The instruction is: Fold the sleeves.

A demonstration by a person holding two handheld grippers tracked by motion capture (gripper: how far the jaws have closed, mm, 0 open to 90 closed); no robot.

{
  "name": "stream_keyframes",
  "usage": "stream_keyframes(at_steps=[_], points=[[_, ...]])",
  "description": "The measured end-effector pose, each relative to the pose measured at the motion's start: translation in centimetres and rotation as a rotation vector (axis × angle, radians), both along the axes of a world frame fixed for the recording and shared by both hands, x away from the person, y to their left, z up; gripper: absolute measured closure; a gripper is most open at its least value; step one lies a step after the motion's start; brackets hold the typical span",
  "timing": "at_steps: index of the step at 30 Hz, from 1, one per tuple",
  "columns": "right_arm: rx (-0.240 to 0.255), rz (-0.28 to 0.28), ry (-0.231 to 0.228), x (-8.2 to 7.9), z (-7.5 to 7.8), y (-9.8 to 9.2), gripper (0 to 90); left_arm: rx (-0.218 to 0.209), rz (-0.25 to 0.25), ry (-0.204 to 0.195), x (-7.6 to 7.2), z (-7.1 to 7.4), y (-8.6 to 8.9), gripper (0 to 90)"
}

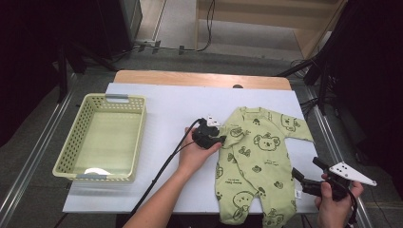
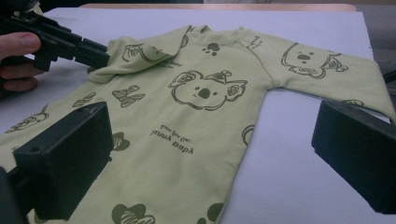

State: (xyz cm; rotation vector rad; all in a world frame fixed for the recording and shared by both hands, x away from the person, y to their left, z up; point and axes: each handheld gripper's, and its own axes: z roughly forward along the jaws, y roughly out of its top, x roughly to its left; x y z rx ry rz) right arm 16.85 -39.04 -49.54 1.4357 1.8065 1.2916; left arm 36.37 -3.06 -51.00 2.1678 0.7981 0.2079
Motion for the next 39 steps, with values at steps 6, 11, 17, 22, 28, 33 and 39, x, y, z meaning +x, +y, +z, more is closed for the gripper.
stream_keyframes(at_steps=[6, 11, 17, 22, 28, 33, 39], points=[[0.0, 0.0, -0.001, 0.0, 0.0, 0.0, 0.0, 0.004, -0.047, -0.042, -0.9, 0.6, -0.4, 81.4], [0.001, 0.0, -0.002, 0.0, 0.0, 0.0, 0.0, -0.011, -0.089, -0.069, -2.0, 1.4, -0.9, 81.4], [0.003, -0.001, -0.002, 0.0, 0.0, 0.0, 0.0, -0.024, -0.15, -0.099, -3.7, 2.1, -1.8, 81.3], [0.001, 0.001, -0.004, 0.0, 0.1, 0.0, 0.0, -0.047, -0.216, -0.096, -4.9, 2.5, -2.4, 79.2], [0.0, 0.001, -0.004, 0.0, 0.0, 0.0, 0.0, -0.049, -0.327, -0.067, -6.3, 2.3, -3.3, 68.1], [0.002, 0.001, -0.003, 0.0, 0.1, 0.0, 0.0, -0.048, -0.328, -0.079, -6.7, 2.3, -3.8, 63.7], [-0.002, 0.005, -0.008, 0.0, 0.1, 0.1, 0.0, -0.023, -0.283, -0.021, -5.8, 0.9, -4.3, 66.2]])
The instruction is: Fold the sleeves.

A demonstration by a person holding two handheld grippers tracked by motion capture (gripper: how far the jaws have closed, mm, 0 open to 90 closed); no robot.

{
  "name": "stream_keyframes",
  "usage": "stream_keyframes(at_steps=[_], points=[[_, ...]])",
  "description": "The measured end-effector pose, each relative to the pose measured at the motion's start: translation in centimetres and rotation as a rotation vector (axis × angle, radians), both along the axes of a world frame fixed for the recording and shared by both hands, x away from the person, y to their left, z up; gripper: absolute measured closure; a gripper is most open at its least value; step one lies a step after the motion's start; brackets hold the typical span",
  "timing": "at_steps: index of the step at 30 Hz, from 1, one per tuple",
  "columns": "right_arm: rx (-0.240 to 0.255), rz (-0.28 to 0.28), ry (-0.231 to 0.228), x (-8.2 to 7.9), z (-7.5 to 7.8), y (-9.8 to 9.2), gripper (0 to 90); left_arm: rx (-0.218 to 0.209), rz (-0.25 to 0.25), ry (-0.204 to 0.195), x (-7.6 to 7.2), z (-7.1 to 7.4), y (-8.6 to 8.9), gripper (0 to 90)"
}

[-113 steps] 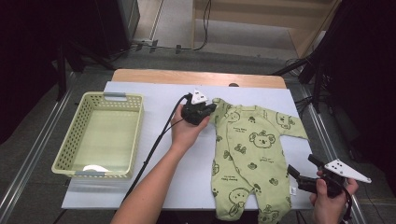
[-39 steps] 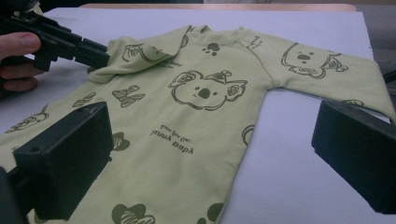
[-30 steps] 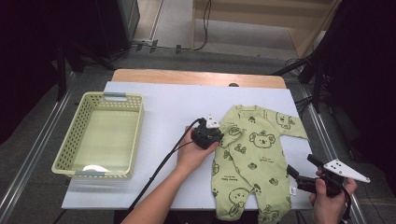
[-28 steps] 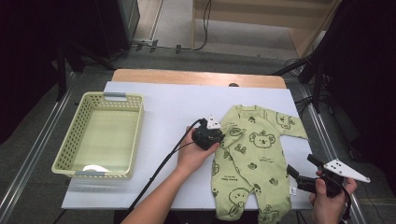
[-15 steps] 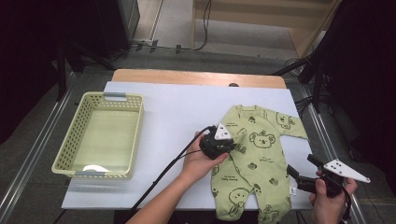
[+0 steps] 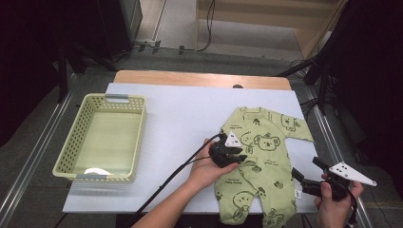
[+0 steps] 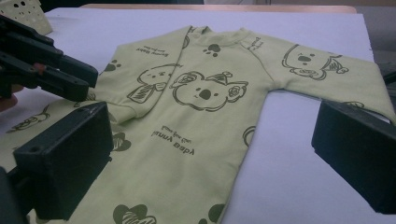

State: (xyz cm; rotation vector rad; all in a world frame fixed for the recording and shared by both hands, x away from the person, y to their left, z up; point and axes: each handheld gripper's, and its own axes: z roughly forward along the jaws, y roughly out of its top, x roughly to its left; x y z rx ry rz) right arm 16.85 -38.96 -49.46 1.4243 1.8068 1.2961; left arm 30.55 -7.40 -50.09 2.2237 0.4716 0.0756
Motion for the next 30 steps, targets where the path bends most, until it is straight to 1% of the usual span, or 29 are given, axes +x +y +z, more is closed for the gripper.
stream_keyframes(at_steps=[3, 4, 6, 8, 10, 12, 18, 22, 26, 30], points=[[0.001, -0.001, 0.002, 0.0, 0.0, 0.0, 0.0, 0.039, -0.01, -0.002, -0.2, -0.6, -0.7, 66.0], [0.001, 0.0, 0.004, 0.0, 0.0, 0.0, 0.0, 0.055, -0.005, -0.005, -0.3, -0.9, -1.1, 65.9], [-0.001, 0.0, 0.004, 0.0, 0.0, 0.0, 0.0, 0.06, -0.001, -0.007, -0.2, -1.1, -1.3, 66.3], [-0.002, 0.0, 0.003, 0.0, 0.0, 0.1, 0.0, 0.068, 0.009, -0.017, -0.2, -1.1, -1.4, 73.5], [0.0, 0.001, 0.005, 0.0, 0.0, 0.1, 0.0, 0.067, 0.01, -0.011, -0.1, -1.0, -1.3, 81.8], [0.0, 0.001, 0.005, 0.0, 0.0, 0.1, 0.0, 0.077, -0.005, -0.029, -0.1, -0.8, -1.2, 85.1], [0.001, -0.001, 0.004, 0.0, 0.0, 0.0, 0.0, 0.048, 0.003, -0.029, -0.1, 0.1, -0.1, 85.7], [0.001, 0.001, 0.005, 0.0, 0.0, 0.1, 0.0, 0.057, 0.007, -0.034, 0.1, 0.6, 0.9, 85.7], [-0.003, 0.001, 0.004, 0.0, 0.0, 0.1, 0.0, 0.061, 0.025, -0.026, 0.3, 0.5, 1.9, 85.8], [-0.002, 0.002, 0.004, 0.1, -0.1, 0.2, 0.0, 0.066, 0.026, -0.013, 0.3, 0.2, 2.2, 85.7]])
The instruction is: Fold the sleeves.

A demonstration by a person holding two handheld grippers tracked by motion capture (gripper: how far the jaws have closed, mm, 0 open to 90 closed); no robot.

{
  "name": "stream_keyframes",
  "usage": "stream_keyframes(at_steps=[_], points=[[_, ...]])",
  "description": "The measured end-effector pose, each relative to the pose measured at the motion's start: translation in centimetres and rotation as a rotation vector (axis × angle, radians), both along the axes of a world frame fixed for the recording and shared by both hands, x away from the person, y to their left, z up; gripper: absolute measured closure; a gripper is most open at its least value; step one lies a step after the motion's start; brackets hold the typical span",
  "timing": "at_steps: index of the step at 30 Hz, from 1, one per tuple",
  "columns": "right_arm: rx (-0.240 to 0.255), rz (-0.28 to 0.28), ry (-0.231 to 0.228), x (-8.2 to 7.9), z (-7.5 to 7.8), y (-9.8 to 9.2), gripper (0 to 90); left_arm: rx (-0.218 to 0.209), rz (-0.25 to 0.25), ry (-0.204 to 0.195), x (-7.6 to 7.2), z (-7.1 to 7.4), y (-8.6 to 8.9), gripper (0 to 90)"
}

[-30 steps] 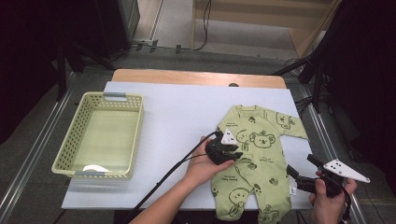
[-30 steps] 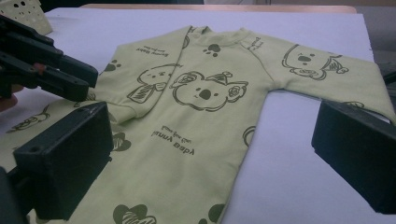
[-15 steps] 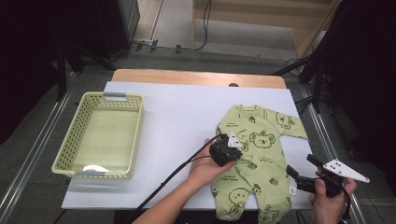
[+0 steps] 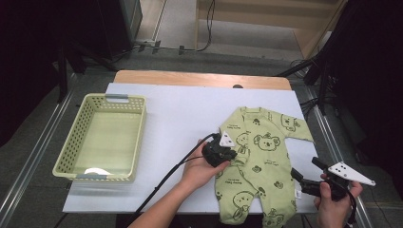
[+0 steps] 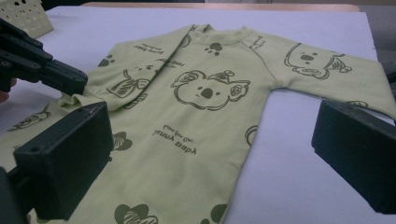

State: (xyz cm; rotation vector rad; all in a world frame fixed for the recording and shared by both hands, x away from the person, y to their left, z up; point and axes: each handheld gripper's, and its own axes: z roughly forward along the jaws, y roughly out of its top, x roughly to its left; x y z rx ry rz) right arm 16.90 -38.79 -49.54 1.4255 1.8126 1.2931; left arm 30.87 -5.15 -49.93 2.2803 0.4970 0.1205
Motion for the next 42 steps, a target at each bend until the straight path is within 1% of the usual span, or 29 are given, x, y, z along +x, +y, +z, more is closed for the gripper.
stream_keyframes(at_steps=[2, 3, 4, 5, 6, 8, 9, 10, 11, 12, 15, 21, 24, 25, 26, 27, 29, 31, 33, 36, 40, 42], points=[[0.0, -0.001, 0.003, 0.0, 0.0, 0.0, 0.0, -0.013, -0.009, 0.005, -0.1, -0.1, 0.0, 85.3], [0.0, 0.0, 0.002, 0.0, 0.0, 0.1, 0.0, -0.02, -0.015, 0.004, -0.1, -0.1, 0.1, 84.2], [-0.001, 0.0, 0.001, 0.0, 0.0, 0.1, 0.0, -0.033, -0.02, 0.011, -0.1, 0.0, 0.1, 81.6], [-0.003, 0.004, -0.003, 0.0, 0.0, 0.1, 0.0, -0.046, -0.023, 0.023, 0.0, 0.0, 0.1, 77.0], [-0.002, 0.004, -0.003, 0.0, 0.0, 0.2, 0.0, -0.06, -0.023, 0.022, 0.0, 0.1, 0.1, 70.7], [-0.003, 0.005, 0.003, 0.0, 0.0, 0.2, 0.0, -0.078, -0.011, 0.006, 0.1, 0.3, 0.3, 60.4], [-0.003, 0.006, 0.003, 0.0, 0.0, 0.2, 0.0, -0.095, -0.01, 0.004, 0.2, 0.4, 0.3, 56.4], [-0.004, 0.006, 0.003, 0.0, 0.0, 0.2, 0.0, -0.112, -0.003, 0.002, 0.3, 0.5, 0.4, 56.2], [-0.005, 0.005, 0.0, 0.0, 0.0, 0.2, 0.0, -0.124, 0.011, -0.003, 0.5, 0.7, 0.6, 53.5], [-0.004, 0.004, -0.002, -0.1, 0.1, 0.2, 0.0, -0.134, 0.017, 0.001, 0.7, 0.8, 0.7, 49.9], [0.0, 0.0, -0.005, -0.2, 0.2, 0.1, 0.0, -0.164, 0.042, 0.01, 1.3, 1.1, 0.9, 43.4], [0.001, 0.003, -0.005, -0.3, 0.3, 0.2, 0.0, -0.185, 0.04, 0.031, 2.4, 1.7, 1.2, 29.7], [-0.002, 0.008, -0.007, -0.3, 0.4, 0.4, 0.0, -0.195, 0.056, 0.033, 2.9, 1.9, 1.2, 21.2], [-0.001, 0.008, -0.006, -0.3, 0.4, 0.5, 0.0, -0.193, 0.055, 0.034, 3.1, 2.0, 1.2, 17.7], [-0.002, 0.01, -0.006, -0.4, 0.4, 0.6, 0.0, -0.2, 0.057, 0.039, 3.3, 2.1, 1.2, 13.4], [-0.005, 0.011, -0.006, -0.4, 0.4, 0.7, 0.0, -0.212, 0.052, 0.049, 3.5, 2.2, 1.3, 13.0], [-0.003, 0.016, -0.005, -0.4, 0.4, 0.9, 0.0, -0.213, 0.05, 0.048, 3.9, 2.4, 1.3, 8.3], [-0.008, 0.023, 0.003, -0.7, 0.4, 1.2, 0.0, -0.222, 0.04, 0.054, 4.3, 2.5, 1.3, 6.9], [-0.011, 0.034, 0.001, -1.0, 0.4, 1.5, 0.0, -0.226, 0.037, 0.055, 4.6, 2.7, 1.3, 1.6], [-0.016, 0.055, 0.004, -1.4, 0.5, 2.3, 0.0, -0.217, 0.042, 0.047, 5.1, 3.0, 1.2, 0.9], [-0.029, 0.091, -0.001, -1.8, 0.7, 3.4, 0.0, -0.225, 0.059, 0.055, 5.9, 3.1, 1.2, 0.0], [-0.03, 0.108, -0.007, -2.0, 1.0, 4.1, 0.0, -0.219, 0.064, 0.055, 6.4, 3.2, 1.1, 0.0]])
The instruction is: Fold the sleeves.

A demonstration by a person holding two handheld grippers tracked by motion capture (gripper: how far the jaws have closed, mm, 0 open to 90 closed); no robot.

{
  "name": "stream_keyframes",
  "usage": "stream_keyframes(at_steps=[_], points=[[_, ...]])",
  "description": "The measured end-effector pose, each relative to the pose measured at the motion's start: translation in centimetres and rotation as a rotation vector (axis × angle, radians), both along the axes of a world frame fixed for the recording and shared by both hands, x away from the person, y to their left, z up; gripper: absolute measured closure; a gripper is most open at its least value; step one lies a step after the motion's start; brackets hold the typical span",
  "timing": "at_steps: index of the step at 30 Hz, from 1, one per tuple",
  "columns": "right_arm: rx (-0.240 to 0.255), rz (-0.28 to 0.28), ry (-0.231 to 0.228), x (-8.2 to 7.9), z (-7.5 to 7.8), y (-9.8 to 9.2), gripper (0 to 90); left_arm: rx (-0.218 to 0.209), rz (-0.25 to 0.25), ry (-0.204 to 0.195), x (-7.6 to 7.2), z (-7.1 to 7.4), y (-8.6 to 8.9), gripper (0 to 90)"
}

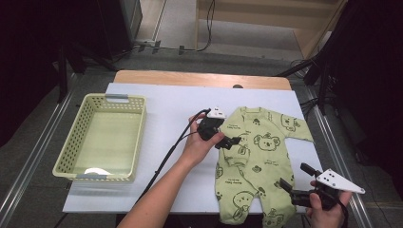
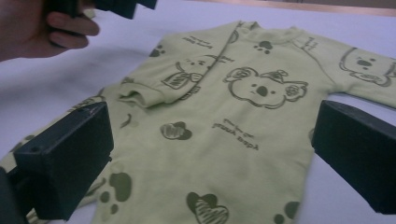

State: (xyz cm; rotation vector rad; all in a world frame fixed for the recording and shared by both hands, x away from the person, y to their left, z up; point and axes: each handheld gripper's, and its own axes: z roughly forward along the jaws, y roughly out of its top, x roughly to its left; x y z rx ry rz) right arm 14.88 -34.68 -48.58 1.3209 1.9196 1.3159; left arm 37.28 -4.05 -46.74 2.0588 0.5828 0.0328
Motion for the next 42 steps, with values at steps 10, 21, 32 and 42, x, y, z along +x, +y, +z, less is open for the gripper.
stream_keyframes(at_steps=[10, 21, 32, 42], points=[[-0.004, 0.057, 0.001, -1.4, 0.4, 3.0, 0.0, 0.033, 0.02, -0.006, 2.1, -0.2, -0.7, 0.0], [-0.014, 0.129, 0.037, -3.5, -0.1, 6.4, 0.0, 0.069, 0.05, 0.033, 4.3, -1.1, -2.0, 6.9], [-0.051, 0.207, 0.076, -3.8, -0.9, 10.2, 0.0, 0.16, 0.13, 0.042, 6.3, -2.3, -2.9, 29.5], [-0.068, 0.231, 0.106, -3.3, -1.9, 13.4, 17.5, 0.173, 0.146, 0.086, 7.4, -3.5, -3.0, 42.2]])
